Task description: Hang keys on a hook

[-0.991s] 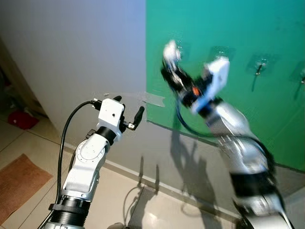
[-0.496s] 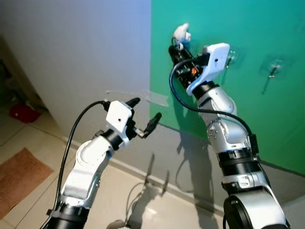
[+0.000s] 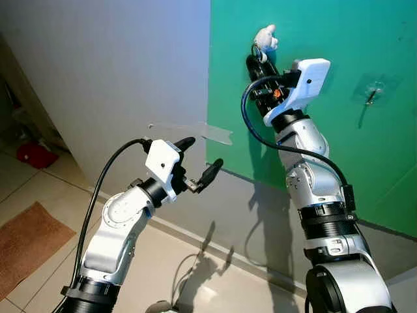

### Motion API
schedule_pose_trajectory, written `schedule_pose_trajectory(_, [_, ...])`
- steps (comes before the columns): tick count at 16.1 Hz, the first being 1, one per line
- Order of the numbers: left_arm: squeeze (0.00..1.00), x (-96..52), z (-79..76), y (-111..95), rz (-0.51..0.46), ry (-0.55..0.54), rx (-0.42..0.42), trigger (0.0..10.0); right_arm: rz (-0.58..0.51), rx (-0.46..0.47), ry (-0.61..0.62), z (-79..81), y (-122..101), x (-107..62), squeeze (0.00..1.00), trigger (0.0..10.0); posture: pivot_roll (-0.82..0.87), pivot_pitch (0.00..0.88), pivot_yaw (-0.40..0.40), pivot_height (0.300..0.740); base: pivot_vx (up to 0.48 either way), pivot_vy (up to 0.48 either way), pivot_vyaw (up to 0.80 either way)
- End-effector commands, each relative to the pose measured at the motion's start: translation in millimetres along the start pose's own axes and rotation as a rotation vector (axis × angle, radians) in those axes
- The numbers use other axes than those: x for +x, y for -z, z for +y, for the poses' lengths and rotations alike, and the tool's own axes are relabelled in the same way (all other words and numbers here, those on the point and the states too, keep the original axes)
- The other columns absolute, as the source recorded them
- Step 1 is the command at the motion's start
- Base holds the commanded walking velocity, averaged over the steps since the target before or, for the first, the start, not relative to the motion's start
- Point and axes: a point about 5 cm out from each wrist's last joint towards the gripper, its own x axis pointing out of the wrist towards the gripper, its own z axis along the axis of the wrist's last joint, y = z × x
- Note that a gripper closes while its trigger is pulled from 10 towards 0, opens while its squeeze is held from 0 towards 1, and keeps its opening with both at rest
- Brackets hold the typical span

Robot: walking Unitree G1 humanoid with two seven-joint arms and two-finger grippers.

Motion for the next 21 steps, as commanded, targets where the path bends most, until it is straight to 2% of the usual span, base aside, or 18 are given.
schedule_pose_trajectory(1, [0.0, -0.8, -2.7, -4, -0.01, 0.017, 0.008, 10.0, -0.007, 0.001, 0.064, -12.9, 0, -7.1, 0.0, 10.0, 0.02, 0.0, -0.004, 0.74, 0.0, 0.0, 0.0])
schedule_pose_trajectory(8, [0.0, 0.1, -2.4, -5, -0.009, 0.019, 0.005, 10.0, 0.013, 0.056, 0.085, -13.8, 8, -11.9, 0.0, 10.0, 0.02, 0.0, -0.002, 0.74, 0.0, 0.0, 0.0])
schedule_pose_trajectory(11, [0.0, 0.7, -2.6, -5, -0.009, 0.02, 0.004, 10.0, 0.047, 0.04, 0.105, -14.6, 17, -18.4, 0.0, 10.0, 0.02, 0.0, -0.002, 0.74, 0.0, 0.0, 0.0])
schedule_pose_trajectory(15, [0.0, 0.8, -2.4, -5, -0.008, 0.018, 0.005, 10.0, 0.071, 0.018, 0.193, -25.2, 25, -29.9, 0.0, 10.0, 0.02, 0.0, -0.001, 0.74, 0.0, 0.0, 0.0])
schedule_pose_trajectory(21, [0.0, 1.3, -0.9, -6, -0.011, 0.016, 0.013, 10.0, 0.088, 0.023, 0.202, -19.0, 32, -38.0, 0.0, 10.0, 0.02, 0.0, 0.001, 0.74, 0.0, 0.0, 0.0])
